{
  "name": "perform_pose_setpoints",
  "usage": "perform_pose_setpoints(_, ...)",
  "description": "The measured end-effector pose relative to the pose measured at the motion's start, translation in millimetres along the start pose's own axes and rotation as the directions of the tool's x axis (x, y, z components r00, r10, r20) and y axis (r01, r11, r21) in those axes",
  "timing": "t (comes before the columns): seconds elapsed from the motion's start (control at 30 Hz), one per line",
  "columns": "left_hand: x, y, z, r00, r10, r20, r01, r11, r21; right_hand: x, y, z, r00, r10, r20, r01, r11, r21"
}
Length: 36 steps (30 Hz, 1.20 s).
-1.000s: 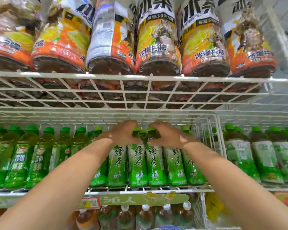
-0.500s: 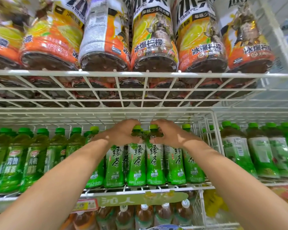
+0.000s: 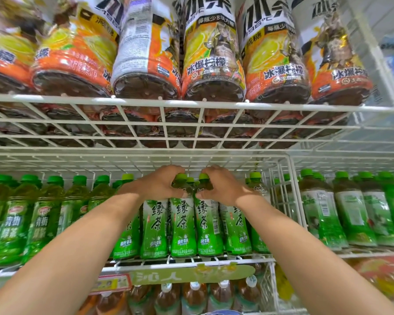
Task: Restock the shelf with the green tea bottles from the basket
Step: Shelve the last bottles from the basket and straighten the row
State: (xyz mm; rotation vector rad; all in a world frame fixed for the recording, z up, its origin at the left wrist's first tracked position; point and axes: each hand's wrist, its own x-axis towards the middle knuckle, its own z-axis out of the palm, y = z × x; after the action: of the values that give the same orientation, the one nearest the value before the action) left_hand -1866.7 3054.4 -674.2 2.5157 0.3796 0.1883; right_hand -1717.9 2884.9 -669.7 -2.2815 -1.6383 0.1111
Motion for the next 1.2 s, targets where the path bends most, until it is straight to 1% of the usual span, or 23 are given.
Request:
perform_pose_setpoints(0.23, 5, -2, -6, 0.998, -0.025, 0.059, 0.026, 1.0, -0.007, 3, 4, 3, 1.0, 0.013, -0.008, -0.013, 1.0, 0.023)
perform_pose_setpoints(0.47, -1, 3, -5, 0.999, 0.021, 0.034, -0.022, 1.0, 0.02, 4, -1, 4, 0.998, 0.052, -0.032, -0.051, 0.998, 0.033)
perform_pose_setpoints(0.67, -7, 6, -2, 0.998, 0.063, 0.004, -0.063, 0.991, 0.117, 2, -8, 4, 0.996, 0.079, -0.035, -0.079, 0.997, 0.006)
perform_pose_setpoints(0.77, -8, 6, -2, 0.998, 0.057, -0.023, -0.054, 0.992, 0.112, 4, -11, 2, 0.995, 0.091, -0.039, -0.091, 0.996, 0.008)
perform_pose_setpoints(1.0, -10, 8, -1, 0.999, -0.008, -0.045, 0.015, 0.989, 0.15, 1, -11, 6, 0.991, 0.117, -0.059, -0.114, 0.993, 0.04)
perform_pose_setpoints(1.07, -9, 9, -1, 0.999, -0.017, -0.04, 0.023, 0.985, 0.173, -1, -11, 7, 0.992, 0.106, -0.067, -0.103, 0.994, 0.037)
perform_pose_setpoints(1.2, -9, 12, -2, 0.999, -0.041, -0.026, 0.046, 0.978, 0.202, 0, -4, 2, 0.997, 0.076, -0.027, -0.076, 0.997, 0.012)
